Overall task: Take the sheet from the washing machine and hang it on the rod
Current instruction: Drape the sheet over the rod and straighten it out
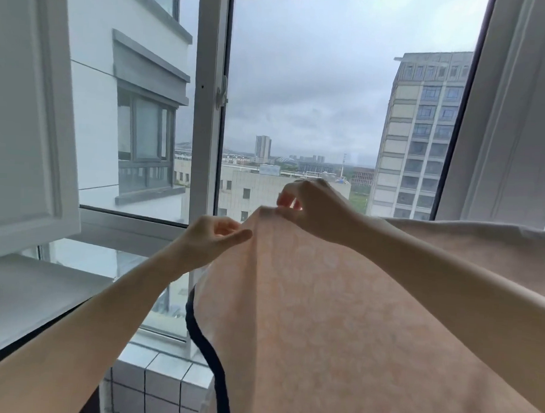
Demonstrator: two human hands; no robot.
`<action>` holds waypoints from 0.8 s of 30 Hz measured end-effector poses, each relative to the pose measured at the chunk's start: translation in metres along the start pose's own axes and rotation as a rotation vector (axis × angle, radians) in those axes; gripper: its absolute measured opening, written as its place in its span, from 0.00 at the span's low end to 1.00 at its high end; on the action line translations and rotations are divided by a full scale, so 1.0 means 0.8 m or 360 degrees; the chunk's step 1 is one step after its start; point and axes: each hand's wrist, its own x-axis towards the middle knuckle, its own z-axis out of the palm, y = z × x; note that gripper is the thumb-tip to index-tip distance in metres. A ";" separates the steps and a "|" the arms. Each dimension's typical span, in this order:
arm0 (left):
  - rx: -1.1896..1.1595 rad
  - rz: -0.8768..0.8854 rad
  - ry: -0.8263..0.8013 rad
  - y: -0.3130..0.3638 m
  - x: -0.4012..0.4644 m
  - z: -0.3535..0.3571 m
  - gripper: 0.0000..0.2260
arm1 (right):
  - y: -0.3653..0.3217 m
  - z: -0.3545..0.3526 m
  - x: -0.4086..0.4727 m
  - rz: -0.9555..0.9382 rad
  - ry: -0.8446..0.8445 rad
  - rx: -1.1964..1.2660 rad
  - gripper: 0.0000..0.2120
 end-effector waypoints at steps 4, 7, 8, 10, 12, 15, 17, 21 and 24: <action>0.0027 0.0099 0.0186 0.007 0.011 0.006 0.01 | 0.025 -0.017 -0.027 0.0101 -0.0020 0.0037 0.07; 0.0045 0.0116 0.0349 0.011 0.016 0.000 0.02 | 0.030 -0.021 -0.032 0.0111 -0.0003 0.0129 0.05; 0.0031 0.0112 0.0401 0.010 0.018 -0.003 0.02 | 0.029 -0.020 -0.031 0.0107 0.0020 0.0145 0.05; 0.0003 0.0105 0.0488 0.009 0.020 -0.011 0.01 | 0.026 -0.014 -0.030 0.0103 0.0070 0.0151 0.04; -0.0017 0.0100 0.0557 0.006 0.020 -0.018 0.01 | 0.022 -0.006 -0.027 0.0090 0.0117 0.0138 0.02; -0.0099 0.0029 0.0696 0.003 0.016 -0.028 0.04 | 0.011 0.002 -0.016 0.0068 0.0177 0.0071 0.03; -0.0106 0.0007 0.0779 0.001 0.011 -0.033 0.05 | 0.002 0.005 -0.003 0.0063 0.0209 0.0050 0.03; -0.0095 0.0004 0.0875 -0.007 0.001 -0.050 0.03 | -0.025 0.014 0.025 0.0026 0.0224 0.0036 0.05; -0.0048 -0.0040 0.0569 -0.015 -0.008 -0.052 0.08 | -0.040 0.027 0.034 -0.0026 0.0174 0.0002 0.05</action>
